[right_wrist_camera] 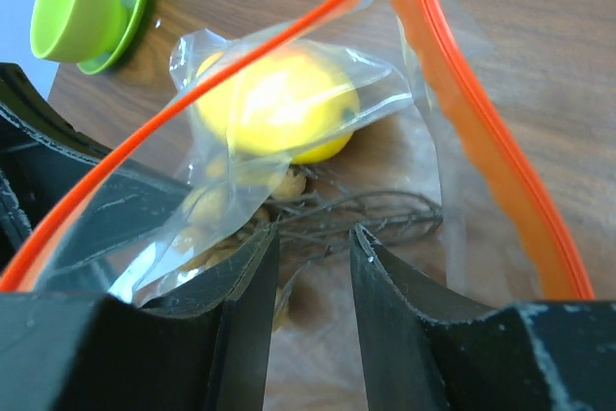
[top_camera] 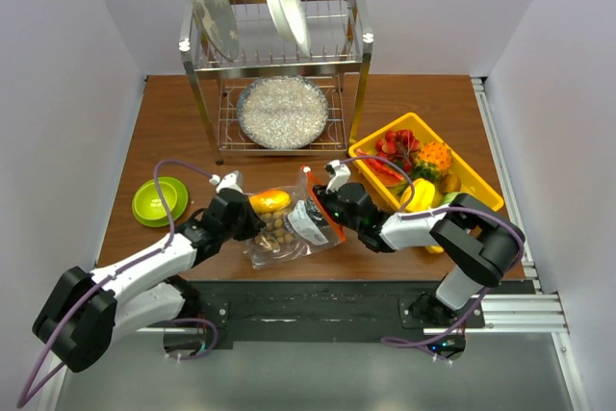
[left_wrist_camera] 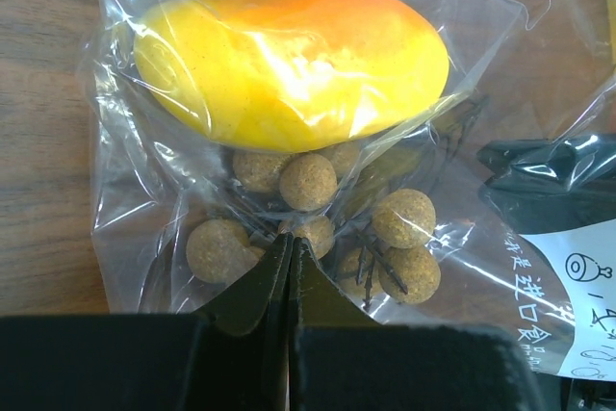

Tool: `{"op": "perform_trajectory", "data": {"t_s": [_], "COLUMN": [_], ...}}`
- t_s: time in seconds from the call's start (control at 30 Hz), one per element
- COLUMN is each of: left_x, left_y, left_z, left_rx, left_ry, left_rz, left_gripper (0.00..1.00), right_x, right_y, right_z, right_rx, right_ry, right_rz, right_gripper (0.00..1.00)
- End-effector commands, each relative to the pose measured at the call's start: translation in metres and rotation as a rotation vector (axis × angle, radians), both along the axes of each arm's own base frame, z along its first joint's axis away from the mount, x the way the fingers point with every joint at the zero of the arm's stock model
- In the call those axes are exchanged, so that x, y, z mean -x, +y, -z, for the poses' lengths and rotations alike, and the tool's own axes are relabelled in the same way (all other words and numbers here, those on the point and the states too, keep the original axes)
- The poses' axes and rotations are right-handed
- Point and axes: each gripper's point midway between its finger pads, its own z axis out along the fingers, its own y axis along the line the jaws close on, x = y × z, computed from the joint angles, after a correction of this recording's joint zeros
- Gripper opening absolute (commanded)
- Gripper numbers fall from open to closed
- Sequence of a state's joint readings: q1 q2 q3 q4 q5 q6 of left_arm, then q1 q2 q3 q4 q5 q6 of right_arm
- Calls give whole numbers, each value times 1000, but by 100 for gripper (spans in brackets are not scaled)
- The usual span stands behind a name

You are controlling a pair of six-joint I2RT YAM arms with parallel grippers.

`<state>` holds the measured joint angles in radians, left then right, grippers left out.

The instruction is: Open the zip-top bag and remove the fake food

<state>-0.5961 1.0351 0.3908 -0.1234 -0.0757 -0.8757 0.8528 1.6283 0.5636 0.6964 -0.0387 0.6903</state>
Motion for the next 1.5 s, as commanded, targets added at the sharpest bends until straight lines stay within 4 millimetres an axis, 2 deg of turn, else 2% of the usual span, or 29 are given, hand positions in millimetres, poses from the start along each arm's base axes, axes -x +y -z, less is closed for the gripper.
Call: {"op": "perform_trajectory", "data": {"t_s": [0.0,0.03,0.1,0.2,0.43,0.53,0.63,0.67,0.73,0.77,0.93,1.1,1.13,1.33,1.47], "left_x": [1,2,1,1,3,4,4,4,3,4,3,3,3,4,4], "left_y": [9,10,9,8,10,10,10,10,10,10,9,7,7,7,8], "left_z": [9,9,9,6,7,7,7,7,7,7,6,5,5,5,5], "left_rx": [-63,-63,-61,-56,-55,-55,-57,-54,-55,-55,-50,-44,-42,-45,-46], "left_ry": [17,19,17,13,15,15,16,14,15,17,11,12,13,14,13], "left_rz": [-1,1,2,5,5,7,4,5,3,4,3,10,8,12,15], "left_gripper": [2,2,2,2,1,1,1,1,1,1,1,1,1,1,1], "right_x": [4,3,6,8,3,5,6,6,7,8,17,20,24,17,15], "right_y": [8,12,16,20,9,5,2,3,-4,-6,-19,-11,-7,9,14], "right_z": [2,2,13,14,28,30,22,14,16,9,20,30,38,35,36], "right_rx": [-18,-35,-55,-112,-124,-143,-148,-154,-125,-136,-134,-193,-191,-276,-297], "right_ry": [121,136,211,252,315,333,330,319,329,323,372,431,458,479,492], "right_rz": [29,27,40,61,168,197,198,191,217,219,263,260,241,222,227], "right_gripper": [39,38,36,36,38,38,38,38,38,38,39,37,37,36,36]}}
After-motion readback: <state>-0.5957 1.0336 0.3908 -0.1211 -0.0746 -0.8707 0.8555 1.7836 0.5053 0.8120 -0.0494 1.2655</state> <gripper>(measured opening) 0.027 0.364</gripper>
